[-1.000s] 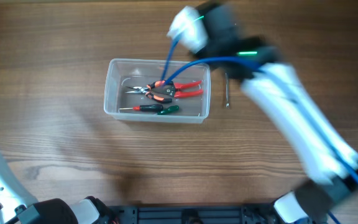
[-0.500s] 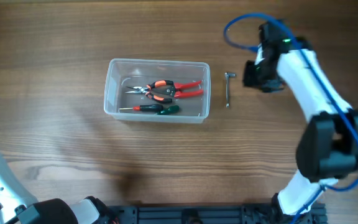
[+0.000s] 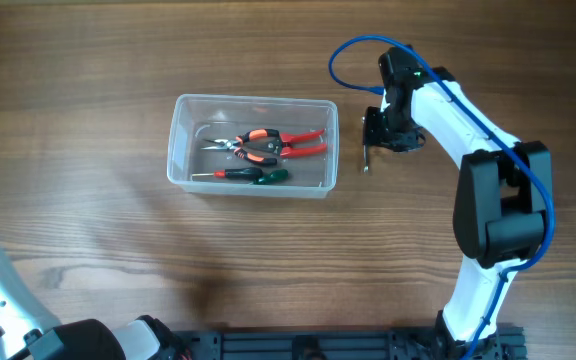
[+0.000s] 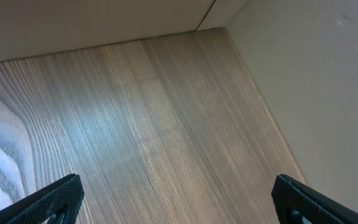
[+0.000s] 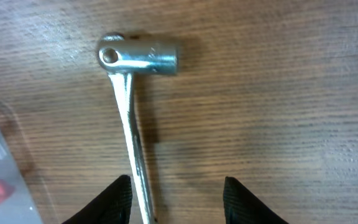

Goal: Pack container
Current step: 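Grasp the silver socket wrench by its shaft with the right gripper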

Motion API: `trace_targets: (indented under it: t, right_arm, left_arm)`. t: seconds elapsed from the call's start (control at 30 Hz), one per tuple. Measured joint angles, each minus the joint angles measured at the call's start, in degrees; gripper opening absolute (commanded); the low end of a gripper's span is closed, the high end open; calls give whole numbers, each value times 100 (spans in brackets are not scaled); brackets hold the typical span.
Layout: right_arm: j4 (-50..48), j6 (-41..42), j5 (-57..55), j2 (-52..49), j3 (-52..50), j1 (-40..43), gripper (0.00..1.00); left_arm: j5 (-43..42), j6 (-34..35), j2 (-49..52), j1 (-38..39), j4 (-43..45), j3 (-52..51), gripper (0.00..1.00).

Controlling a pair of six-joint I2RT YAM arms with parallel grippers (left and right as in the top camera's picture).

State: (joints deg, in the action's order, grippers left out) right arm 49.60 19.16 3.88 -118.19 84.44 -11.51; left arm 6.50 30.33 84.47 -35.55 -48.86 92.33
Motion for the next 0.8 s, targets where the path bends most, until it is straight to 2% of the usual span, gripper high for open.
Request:
trace_targets:
  t: [0.3, 0.37, 0.47, 0.8]
  right_arm:
    - [-260, -63, -4, 0, 0, -273, 45]
    - [-308, -79, -31, 0, 0, -269, 36]
    - [-332, -107, -48, 0, 0, -267, 30]
    - [-385, -103, -59, -278, 0, -267, 29]
  left_arm:
    - [0, 0, 0, 0, 0, 0, 100]
    - [0, 0, 0, 0, 0, 0, 100]
    - [0, 0, 0, 0, 0, 0, 100]
    - [-2, 0, 0, 0, 0, 0, 100]
